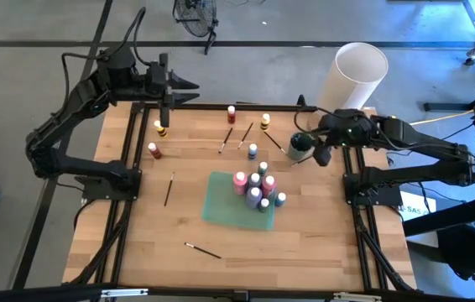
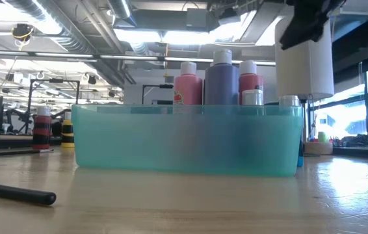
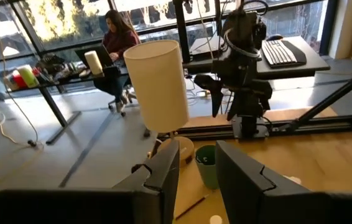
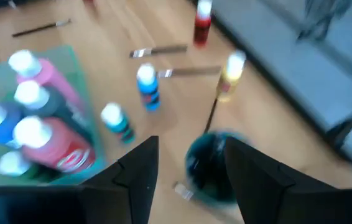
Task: Pick & Place Paint Supplies
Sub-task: Move the green cup to the middle right of the table
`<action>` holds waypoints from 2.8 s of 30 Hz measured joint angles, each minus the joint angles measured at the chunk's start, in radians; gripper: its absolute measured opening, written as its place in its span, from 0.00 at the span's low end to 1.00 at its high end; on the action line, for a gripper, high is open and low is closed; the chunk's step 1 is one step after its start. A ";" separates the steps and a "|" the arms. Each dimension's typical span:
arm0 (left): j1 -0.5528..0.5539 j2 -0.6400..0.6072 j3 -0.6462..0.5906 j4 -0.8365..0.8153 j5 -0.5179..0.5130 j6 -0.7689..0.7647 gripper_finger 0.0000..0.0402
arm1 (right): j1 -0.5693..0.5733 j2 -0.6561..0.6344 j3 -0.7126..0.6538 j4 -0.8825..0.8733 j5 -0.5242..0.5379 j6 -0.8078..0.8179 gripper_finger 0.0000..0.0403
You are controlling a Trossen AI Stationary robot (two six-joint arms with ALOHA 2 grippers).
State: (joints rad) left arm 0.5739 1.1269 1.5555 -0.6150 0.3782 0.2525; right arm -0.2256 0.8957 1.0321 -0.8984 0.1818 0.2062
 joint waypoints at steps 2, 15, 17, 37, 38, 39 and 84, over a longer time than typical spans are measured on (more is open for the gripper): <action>0.000 -0.001 0.000 -0.006 0.000 -0.019 0.24 | 0.000 0.001 0.000 -0.038 -0.043 0.074 0.46; -0.069 0.015 0.000 -0.050 0.002 -0.098 0.24 | 0.067 0.073 0.000 -0.182 -0.412 -0.059 0.46; -0.089 0.017 0.000 -0.050 0.002 -0.118 0.24 | 0.094 0.086 0.000 -0.208 -0.411 -0.131 0.46; -0.187 0.034 0.000 -0.071 0.001 -0.179 0.24 | 0.193 0.385 -0.001 -0.224 -0.148 -0.847 0.45; -0.190 0.035 0.000 -0.074 0.001 -0.180 0.24 | 0.193 0.408 -0.001 -0.224 -0.140 -0.875 0.45; -0.194 0.035 0.000 -0.076 0.001 -0.184 0.24 | 0.194 0.429 -0.002 -0.225 -0.121 -0.904 0.45; -0.365 0.034 0.000 -0.044 -0.135 -0.318 0.24 | 0.109 0.604 -0.057 0.033 -0.186 -1.193 0.45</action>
State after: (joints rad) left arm 0.2092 1.1614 1.5555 -0.6585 0.2436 -0.0658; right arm -0.1162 1.5002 0.9754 -0.8655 -0.0044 -0.9871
